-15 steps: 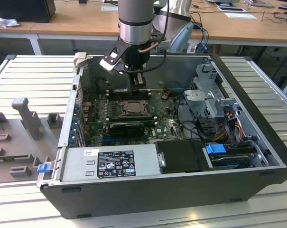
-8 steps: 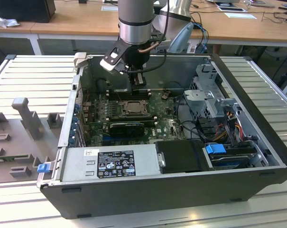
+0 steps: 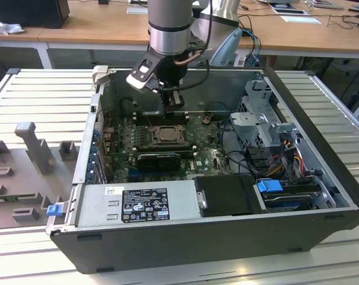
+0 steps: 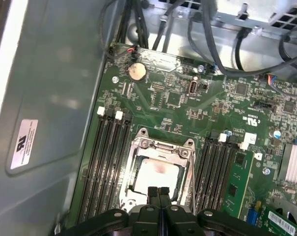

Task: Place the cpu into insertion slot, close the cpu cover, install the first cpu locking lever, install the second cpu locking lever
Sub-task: 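Install the first cpu locking lever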

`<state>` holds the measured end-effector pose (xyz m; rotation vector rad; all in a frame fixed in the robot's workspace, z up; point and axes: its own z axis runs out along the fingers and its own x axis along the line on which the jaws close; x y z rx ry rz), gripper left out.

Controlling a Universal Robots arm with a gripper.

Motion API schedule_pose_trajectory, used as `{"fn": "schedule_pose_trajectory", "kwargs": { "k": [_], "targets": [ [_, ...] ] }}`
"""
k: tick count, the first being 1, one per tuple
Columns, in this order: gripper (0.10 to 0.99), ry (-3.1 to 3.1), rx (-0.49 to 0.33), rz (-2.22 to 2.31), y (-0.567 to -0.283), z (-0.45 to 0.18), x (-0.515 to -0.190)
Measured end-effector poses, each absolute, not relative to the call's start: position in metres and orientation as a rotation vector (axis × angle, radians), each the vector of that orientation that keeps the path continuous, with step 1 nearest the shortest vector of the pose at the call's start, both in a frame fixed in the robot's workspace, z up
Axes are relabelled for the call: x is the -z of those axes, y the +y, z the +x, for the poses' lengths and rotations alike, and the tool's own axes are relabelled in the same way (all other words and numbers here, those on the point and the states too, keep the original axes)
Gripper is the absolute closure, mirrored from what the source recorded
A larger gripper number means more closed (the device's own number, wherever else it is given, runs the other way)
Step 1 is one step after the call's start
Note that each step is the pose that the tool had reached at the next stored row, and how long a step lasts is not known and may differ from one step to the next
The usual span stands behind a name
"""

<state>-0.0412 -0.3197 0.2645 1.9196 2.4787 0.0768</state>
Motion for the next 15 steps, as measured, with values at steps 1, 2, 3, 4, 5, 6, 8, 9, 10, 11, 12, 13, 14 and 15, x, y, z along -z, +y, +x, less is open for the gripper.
{"fn": "schedule_pose_trajectory", "kwargs": {
  "k": [1, 2, 3, 4, 5, 6, 8, 9, 10, 11, 12, 13, 14, 15],
  "targets": [
    [0.980, 2.498, -0.077, 1.895, -0.320, -0.041, -0.264],
    [0.980, 2.515, -0.077, 1.874, -0.320, -0.041, -0.264],
    [0.980, 2.544, -0.077, 1.835, -0.320, -0.041, -0.264],
    [0.980, 2.566, -0.077, 1.804, -0.320, -0.041, -0.264],
    [0.980, 2.586, -0.077, 1.777, -0.320, -0.041, -0.264],
    [0.980, 2.600, -0.077, 1.758, -0.320, -0.041, -0.265],
    [0.980, 2.613, -0.078, 1.739, -0.320, -0.041, -0.267],
    [0.980, 2.614, -0.078, 1.737, -0.320, -0.041, -0.269],
    [0.980, 2.615, -0.077, 1.736, -0.320, -0.041, -0.273],
    [0.980, 2.615, -0.078, 1.736, -0.320, -0.041, -0.275],
    [0.980, 2.615, -0.078, 1.736, -0.320, -0.041, -0.277],
    [0.980, 2.615, -0.078, 1.736, -0.320, -0.041, -0.281],
    [0.980, 2.615, -0.077, 1.736, -0.320, -0.041, -0.283],
    [0.980, 2.616, -0.078, 1.734, -0.320, -0.041, -0.284]
  ]
}}
